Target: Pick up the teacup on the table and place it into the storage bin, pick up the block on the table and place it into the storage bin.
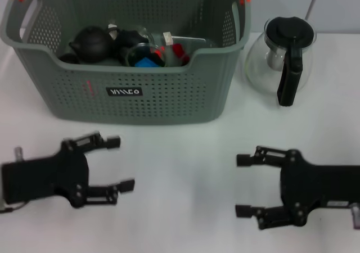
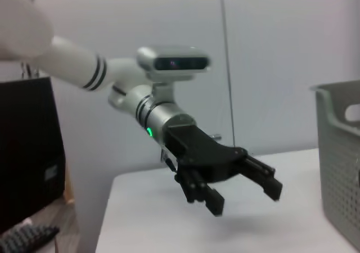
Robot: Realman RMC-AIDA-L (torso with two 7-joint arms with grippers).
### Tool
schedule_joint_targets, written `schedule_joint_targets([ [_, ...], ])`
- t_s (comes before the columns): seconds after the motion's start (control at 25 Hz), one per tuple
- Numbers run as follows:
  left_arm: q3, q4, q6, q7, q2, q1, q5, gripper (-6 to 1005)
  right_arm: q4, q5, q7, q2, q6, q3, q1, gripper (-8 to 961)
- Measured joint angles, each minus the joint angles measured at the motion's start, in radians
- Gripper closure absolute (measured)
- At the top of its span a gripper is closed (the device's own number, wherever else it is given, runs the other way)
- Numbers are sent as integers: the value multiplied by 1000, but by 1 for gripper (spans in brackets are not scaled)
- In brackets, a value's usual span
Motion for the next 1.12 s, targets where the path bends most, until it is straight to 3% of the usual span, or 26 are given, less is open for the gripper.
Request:
schedule_joint_targets([
  [0.24,0,29,-58,12,-2,-42,68,94,75,-1,-85,0,95,-38,19,38],
  [1.12,-4,31,-50,12,-21,-37,116,94,90,2,-112,0,95,-36,17,39],
])
